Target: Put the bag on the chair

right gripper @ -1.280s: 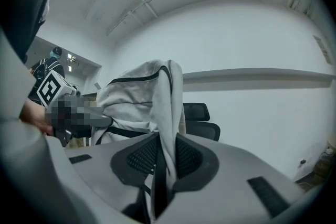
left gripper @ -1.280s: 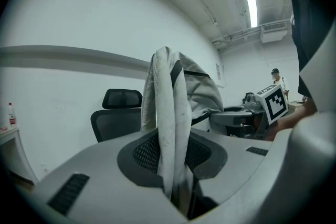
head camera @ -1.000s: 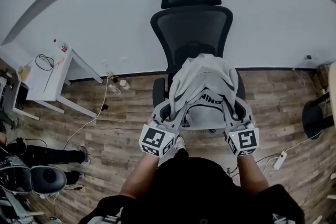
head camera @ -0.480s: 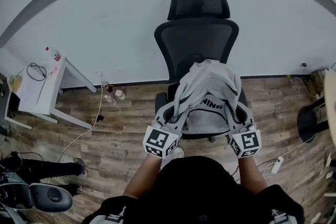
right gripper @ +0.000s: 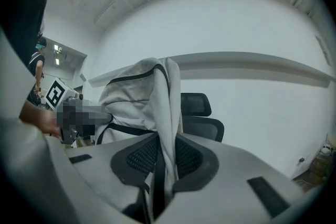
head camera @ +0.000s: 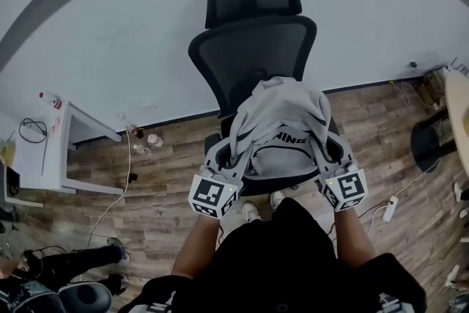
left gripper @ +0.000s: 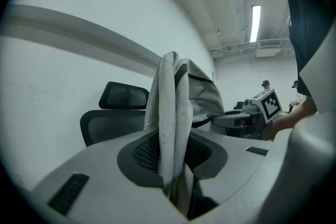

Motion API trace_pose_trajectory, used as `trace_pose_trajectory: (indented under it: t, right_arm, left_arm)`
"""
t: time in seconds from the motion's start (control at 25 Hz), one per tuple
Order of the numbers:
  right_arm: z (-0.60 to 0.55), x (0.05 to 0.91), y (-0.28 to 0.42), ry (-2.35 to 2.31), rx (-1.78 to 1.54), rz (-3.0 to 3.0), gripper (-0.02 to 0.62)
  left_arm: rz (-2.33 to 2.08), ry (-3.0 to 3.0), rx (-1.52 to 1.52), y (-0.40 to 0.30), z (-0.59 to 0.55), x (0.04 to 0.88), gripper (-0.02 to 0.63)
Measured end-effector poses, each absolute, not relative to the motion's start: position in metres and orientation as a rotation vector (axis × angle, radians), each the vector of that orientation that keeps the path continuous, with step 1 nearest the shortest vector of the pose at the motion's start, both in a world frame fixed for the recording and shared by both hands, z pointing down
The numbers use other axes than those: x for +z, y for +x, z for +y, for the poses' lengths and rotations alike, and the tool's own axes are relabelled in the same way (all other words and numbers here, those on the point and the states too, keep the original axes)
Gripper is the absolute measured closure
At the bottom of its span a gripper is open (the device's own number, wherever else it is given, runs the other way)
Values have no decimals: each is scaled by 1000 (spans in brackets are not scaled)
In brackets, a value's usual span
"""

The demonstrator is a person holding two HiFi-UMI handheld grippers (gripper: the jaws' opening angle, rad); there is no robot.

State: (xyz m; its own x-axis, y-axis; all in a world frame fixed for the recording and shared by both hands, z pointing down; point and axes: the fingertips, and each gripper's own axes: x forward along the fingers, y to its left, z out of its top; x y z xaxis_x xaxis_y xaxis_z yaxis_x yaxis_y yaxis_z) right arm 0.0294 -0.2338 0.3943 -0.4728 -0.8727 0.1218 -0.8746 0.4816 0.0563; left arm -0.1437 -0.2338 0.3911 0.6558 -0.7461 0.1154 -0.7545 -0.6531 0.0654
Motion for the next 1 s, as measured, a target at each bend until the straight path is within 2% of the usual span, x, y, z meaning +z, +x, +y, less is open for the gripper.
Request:
trace_pose_trajectory:
  t: [0.36,1.0]
  right_arm:
    - [-282,441,60,1554,183,-2545,505]
    - [-343,562,105,1511,449,-2330,506]
  left_arm:
    - [-1214,2687,205,-121,-300,438,502]
    - [-1056,2655,564,-68,-383,548,502]
